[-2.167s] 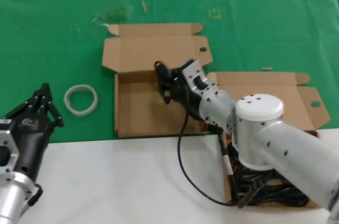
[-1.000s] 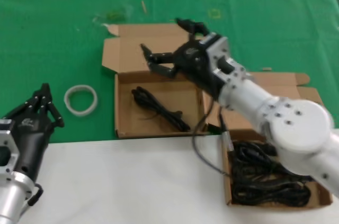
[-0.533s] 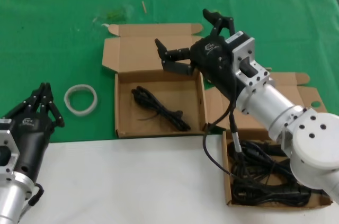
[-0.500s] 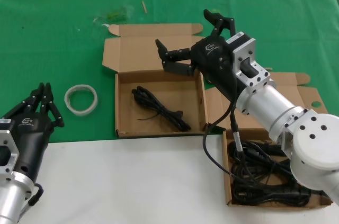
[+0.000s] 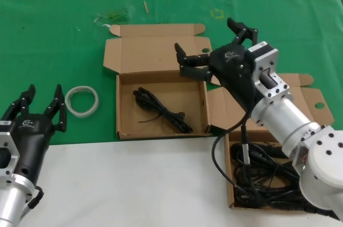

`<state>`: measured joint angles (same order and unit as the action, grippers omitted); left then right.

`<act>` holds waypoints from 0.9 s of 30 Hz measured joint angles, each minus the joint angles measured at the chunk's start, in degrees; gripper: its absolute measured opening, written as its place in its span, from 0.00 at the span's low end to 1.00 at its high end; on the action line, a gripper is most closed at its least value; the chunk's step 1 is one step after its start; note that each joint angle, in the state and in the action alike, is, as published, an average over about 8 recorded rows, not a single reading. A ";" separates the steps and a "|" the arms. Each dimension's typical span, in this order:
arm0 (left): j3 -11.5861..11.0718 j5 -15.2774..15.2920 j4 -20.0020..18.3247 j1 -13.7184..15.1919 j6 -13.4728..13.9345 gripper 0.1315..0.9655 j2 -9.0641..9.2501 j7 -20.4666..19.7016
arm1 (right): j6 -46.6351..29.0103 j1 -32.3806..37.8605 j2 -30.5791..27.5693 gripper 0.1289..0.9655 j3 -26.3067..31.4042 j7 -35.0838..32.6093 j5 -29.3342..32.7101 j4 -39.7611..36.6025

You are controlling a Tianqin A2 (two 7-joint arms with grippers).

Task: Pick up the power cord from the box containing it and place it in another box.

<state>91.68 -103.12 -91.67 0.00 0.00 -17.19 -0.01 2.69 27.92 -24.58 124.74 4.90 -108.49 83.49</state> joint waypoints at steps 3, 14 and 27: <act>0.00 0.00 0.00 0.00 0.00 0.29 0.00 0.00 | -0.15 -1.59 0.42 1.00 -1.88 -0.28 0.30 0.46; 0.00 0.00 0.00 0.00 0.00 0.48 0.00 0.00 | -0.71 -7.40 1.96 1.00 -8.76 -1.29 1.42 2.17; 0.00 -0.01 0.00 0.00 0.00 0.82 0.00 0.00 | -1.37 -14.27 3.78 1.00 -16.90 -2.50 2.74 4.18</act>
<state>91.67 -103.13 -91.67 0.00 0.00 -17.19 -0.01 1.32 13.65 -20.80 107.84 2.40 -105.75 87.67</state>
